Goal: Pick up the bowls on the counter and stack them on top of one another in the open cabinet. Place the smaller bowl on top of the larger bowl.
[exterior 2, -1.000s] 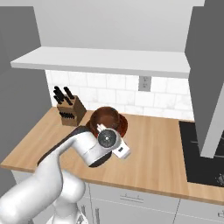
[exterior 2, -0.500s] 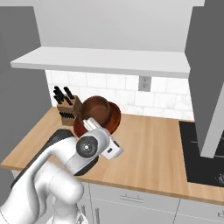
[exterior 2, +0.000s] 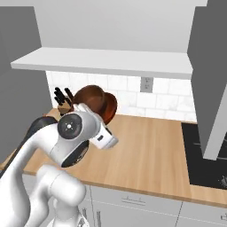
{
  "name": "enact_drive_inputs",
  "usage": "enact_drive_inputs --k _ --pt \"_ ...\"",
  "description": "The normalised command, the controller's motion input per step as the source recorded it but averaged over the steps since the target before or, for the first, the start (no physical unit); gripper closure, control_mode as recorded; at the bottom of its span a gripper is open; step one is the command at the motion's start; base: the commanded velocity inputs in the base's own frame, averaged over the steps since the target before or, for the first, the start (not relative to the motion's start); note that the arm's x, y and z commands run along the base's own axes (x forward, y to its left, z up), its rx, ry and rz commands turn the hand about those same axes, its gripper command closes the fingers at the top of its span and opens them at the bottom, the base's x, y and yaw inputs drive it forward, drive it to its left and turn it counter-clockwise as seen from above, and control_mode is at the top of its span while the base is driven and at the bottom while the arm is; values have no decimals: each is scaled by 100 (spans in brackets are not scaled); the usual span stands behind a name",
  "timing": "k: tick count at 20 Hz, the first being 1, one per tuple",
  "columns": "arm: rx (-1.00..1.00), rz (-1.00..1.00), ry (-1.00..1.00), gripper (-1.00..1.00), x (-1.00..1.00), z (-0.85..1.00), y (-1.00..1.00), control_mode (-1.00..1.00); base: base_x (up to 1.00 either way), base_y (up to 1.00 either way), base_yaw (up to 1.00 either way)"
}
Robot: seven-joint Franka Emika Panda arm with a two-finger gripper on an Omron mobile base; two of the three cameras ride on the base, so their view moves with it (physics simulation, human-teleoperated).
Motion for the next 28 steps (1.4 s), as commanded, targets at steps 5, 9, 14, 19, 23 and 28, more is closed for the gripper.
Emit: enact_drive_inputs --k 5,9,14,19,23,28 --pt "12 2 16 100 -22 100 0 -100 0 0 0" --pt "24 6 3 100 -12 97 -2 -100 0 0 0" --pt "27 6 -16 100 -3 18 -4 -100 0 0 0" --pt "1 0 -12 100 41 23 17 -100 0 0 0" --pt "0 0 -13 100 65 14 18 -100 0 0 0" --pt "0 -5 0 100 78 3 17 -100 0 0 0"
